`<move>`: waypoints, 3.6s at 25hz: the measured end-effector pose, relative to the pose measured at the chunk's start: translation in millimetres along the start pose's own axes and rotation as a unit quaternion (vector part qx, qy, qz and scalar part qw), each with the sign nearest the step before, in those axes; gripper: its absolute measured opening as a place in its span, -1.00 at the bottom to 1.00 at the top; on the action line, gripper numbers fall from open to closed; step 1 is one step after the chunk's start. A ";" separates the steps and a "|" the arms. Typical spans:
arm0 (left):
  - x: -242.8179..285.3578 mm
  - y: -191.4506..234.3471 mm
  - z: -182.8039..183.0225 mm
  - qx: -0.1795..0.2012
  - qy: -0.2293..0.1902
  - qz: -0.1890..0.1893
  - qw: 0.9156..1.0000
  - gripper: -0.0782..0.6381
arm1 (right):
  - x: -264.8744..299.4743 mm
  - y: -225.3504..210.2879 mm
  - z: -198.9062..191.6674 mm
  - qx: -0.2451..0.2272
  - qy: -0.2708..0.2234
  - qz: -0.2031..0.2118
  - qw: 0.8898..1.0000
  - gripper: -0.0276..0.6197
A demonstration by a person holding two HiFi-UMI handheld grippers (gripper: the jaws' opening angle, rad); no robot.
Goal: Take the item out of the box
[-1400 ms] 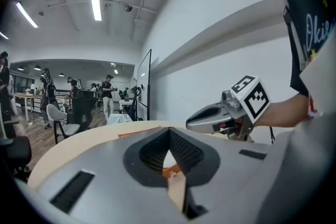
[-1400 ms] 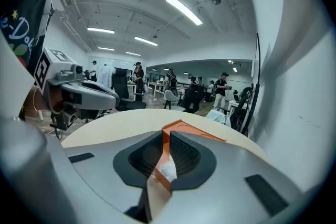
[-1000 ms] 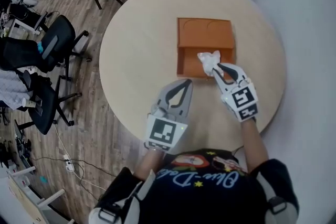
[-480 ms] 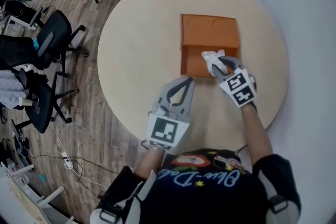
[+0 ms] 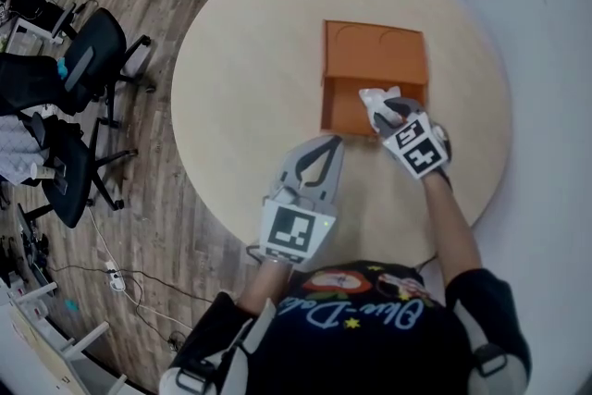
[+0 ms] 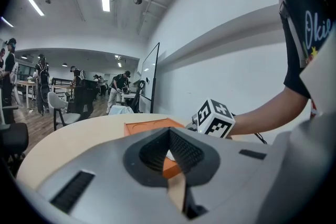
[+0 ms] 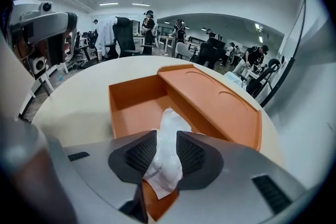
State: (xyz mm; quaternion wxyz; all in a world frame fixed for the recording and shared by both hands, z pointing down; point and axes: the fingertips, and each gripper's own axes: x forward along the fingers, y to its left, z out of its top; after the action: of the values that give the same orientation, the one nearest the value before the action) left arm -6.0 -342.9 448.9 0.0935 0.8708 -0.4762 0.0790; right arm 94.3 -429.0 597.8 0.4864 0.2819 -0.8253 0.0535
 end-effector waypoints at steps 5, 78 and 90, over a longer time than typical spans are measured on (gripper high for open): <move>0.1 0.9 0.8 -0.004 -0.002 0.001 1.000 -0.82 | 5.6 -2.1 -3.8 -0.017 0.026 -0.004 1.000 -0.63; -55.0 -34.2 25.4 0.048 -0.015 0.053 0.997 -0.82 | -205.5 49.7 60.0 0.088 -0.309 -0.058 0.945 -0.90; -56.9 -34.9 25.7 0.049 -0.012 0.055 0.997 -0.82 | -212.0 49.9 58.0 0.067 -0.325 -0.058 0.942 -0.90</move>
State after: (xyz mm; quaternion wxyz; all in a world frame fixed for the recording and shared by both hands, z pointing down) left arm -5.7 -284.3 408.0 0.0401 0.8478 -0.5199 0.0964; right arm 101.7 -320.7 400.3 0.1739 0.3635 -0.9151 -0.0138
